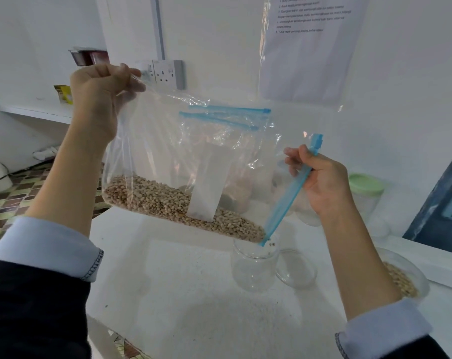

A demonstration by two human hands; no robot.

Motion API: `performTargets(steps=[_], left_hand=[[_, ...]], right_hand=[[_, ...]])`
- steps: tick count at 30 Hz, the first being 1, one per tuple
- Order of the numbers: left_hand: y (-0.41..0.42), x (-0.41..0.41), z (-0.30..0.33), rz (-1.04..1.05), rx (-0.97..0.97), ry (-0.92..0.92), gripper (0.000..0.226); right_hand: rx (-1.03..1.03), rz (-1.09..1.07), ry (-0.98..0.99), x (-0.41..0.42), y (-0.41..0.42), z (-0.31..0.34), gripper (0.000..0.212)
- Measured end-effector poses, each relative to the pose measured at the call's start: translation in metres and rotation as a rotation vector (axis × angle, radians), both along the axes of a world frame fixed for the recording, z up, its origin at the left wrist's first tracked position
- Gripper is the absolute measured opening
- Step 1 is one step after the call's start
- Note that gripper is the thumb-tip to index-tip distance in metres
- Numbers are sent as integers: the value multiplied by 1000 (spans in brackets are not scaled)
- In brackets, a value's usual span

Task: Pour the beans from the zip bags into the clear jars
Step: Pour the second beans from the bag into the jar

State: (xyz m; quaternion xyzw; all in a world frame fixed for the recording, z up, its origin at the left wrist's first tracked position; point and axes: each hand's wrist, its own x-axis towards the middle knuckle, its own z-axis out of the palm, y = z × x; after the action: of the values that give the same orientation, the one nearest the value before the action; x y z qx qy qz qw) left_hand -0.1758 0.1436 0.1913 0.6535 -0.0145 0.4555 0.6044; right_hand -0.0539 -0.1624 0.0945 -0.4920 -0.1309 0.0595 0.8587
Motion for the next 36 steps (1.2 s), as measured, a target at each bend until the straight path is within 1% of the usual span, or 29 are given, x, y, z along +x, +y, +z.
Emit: performTargets(steps=[4,7,11,15,18,24,28,32,36], left_hand=[[4,-1,-3,-2,-24,-1,44],[5,-1,-3,1,-32,0,46],[7,-2,-1,11,-53,-10,47],[15,-6,-3,17,-109,-15,46],[21,-9,-4,25,-153,-33,44],[24,-13,-4,23,-144,-36,50],[25,-12,-3,23,-112,-34,47],[30,-14,-3,8,-135,-40,44],[32,-15,-4,28,-115,-22,44]], right_hand=[[10,7,8,-3,2,0,11],[16,9,16,-5,2,2,11],[-36,12,-23,-10,6,8,13],[-64,-2,-65,-16,15,15,13],[-49,-16,-62,-18,21,19,13],[-60,-46,-83,-21,27,25,13],[-83,-32,-87,-22,29,25,12],[-79,-43,-73,-20,29,26,12],[-86,-43,-89,-22,30,28,13]])
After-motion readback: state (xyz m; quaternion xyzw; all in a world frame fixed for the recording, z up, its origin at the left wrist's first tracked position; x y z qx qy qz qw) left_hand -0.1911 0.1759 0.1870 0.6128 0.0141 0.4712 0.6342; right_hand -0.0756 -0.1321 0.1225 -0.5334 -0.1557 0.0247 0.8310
